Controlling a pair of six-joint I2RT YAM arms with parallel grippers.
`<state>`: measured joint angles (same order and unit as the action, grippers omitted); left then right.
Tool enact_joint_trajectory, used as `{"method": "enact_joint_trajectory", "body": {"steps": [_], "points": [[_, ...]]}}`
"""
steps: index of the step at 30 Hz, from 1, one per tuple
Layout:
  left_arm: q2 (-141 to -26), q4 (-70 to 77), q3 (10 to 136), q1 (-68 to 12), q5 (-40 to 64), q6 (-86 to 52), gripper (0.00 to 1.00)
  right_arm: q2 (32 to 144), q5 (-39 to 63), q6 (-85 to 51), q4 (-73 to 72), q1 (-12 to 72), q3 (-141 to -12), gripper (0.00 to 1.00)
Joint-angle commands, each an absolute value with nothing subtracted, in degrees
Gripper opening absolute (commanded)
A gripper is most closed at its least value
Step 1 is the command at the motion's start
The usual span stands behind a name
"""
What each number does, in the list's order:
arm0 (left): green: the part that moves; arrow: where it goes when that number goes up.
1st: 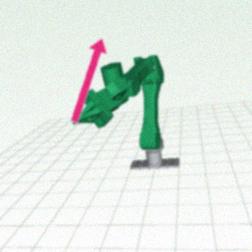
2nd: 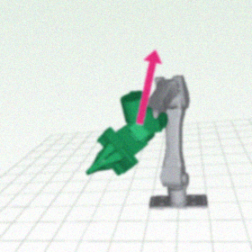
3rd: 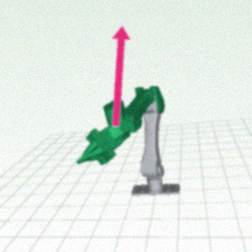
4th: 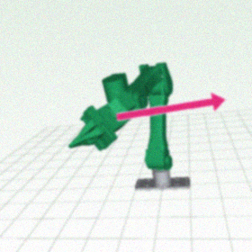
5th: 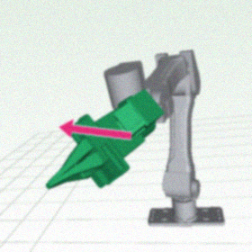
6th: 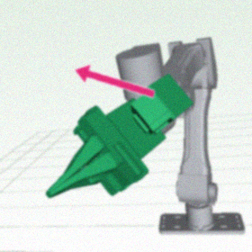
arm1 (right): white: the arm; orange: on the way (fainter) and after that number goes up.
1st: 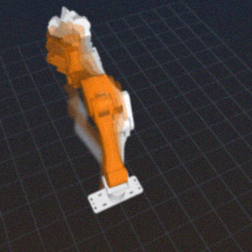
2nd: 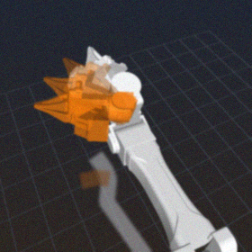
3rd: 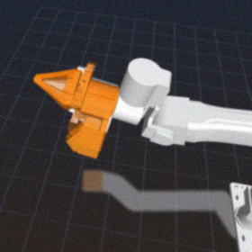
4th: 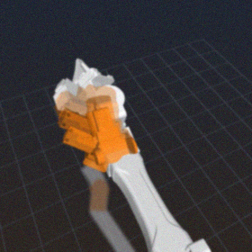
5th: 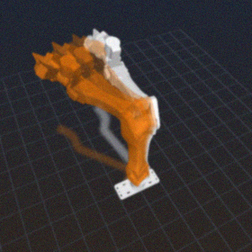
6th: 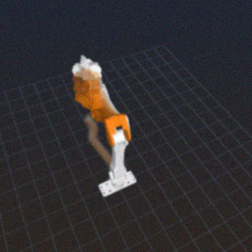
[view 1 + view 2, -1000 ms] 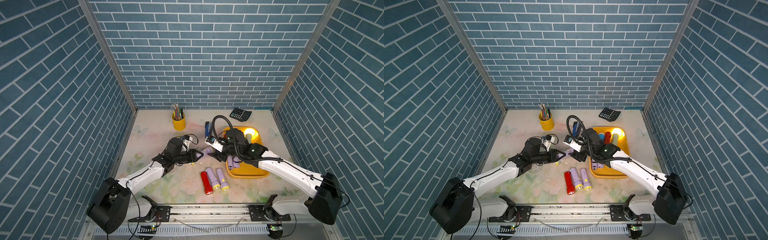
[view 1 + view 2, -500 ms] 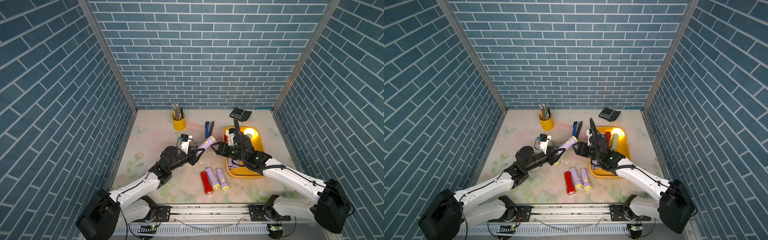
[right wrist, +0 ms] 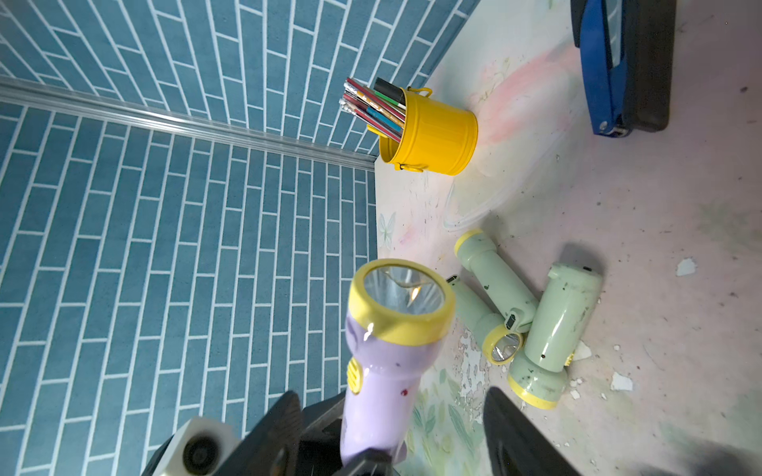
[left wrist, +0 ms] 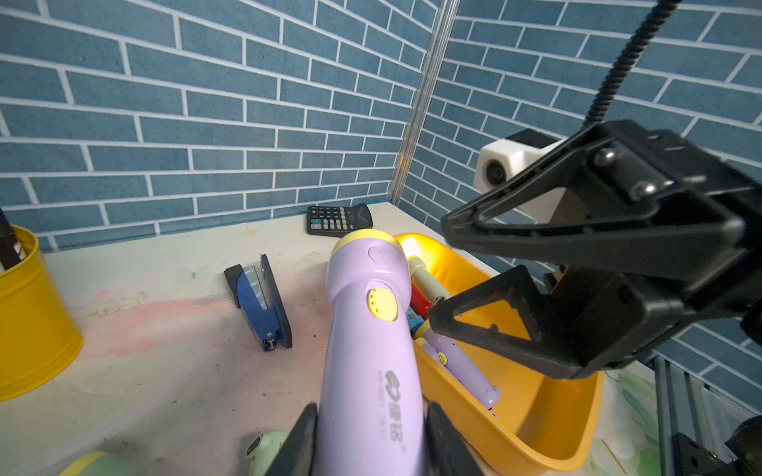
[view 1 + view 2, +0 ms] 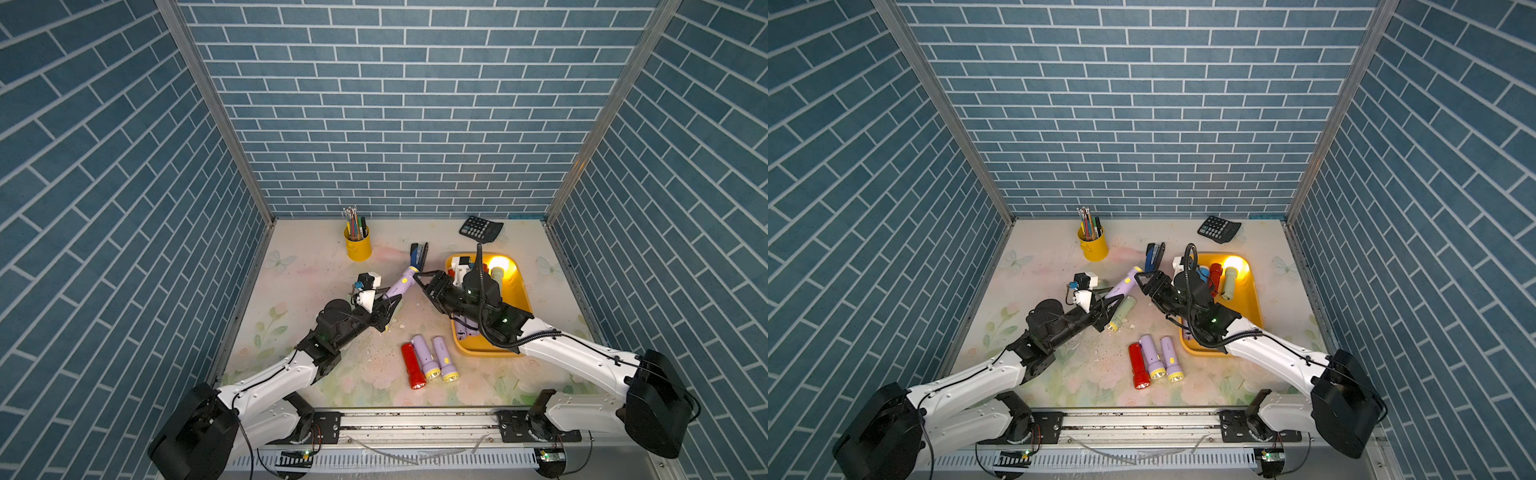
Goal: Put the flashlights into the storage boxes
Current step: Place the flashlight at the storage box.
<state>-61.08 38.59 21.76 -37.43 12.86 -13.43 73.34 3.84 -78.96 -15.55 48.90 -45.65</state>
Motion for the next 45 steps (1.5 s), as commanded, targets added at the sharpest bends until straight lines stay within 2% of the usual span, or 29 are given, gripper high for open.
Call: {"method": "enact_joint_trajectory", "body": {"steps": [1,7,20,28,33,37,39,41,45], "points": [[-61.12,42.44,21.32,-37.82,12.22,-11.96,0.14,76.26,3.04,-84.47,-16.96,49.55,-50.01,0.71],[-60.86,42.19,21.16,-37.84,12.14,-11.34,0.14,79.25,3.08,-86.35,-18.43,50.97,-51.50,0.70],[-63.54,44.98,21.35,-38.58,11.56,-12.08,0.14,84.04,6.44,-87.65,-22.02,53.72,-54.35,0.59],[-63.85,45.51,21.09,-39.33,10.62,-12.35,0.15,84.99,6.44,-87.54,-22.15,54.62,-55.20,0.38],[-64.43,44.81,21.21,-39.55,8.98,-13.26,0.28,83.87,6.88,-84.53,-18.45,54.59,-56.42,0.31],[-64.19,40.71,22.43,-39.64,7.80,-14.29,0.53,80.22,10.29,-79.00,-12.45,50.82,-54.87,0.27],[-63.86,37.28,23.54,-39.72,6.92,-14.61,0.63,76.84,13.02,-72.86,-2.76,46.61,-54.27,0.27],[-63.78,34.88,24.15,-40.06,5.20,-15.18,0.68,73.47,15.22,-65.43,7.98,41.86,-54.36,0.27],[-64.62,32.10,25.18,-40.51,3.92,-16.38,0.72,68.99,17.04,-46.60,30.37,31.74,-56.04,0.28]]}}
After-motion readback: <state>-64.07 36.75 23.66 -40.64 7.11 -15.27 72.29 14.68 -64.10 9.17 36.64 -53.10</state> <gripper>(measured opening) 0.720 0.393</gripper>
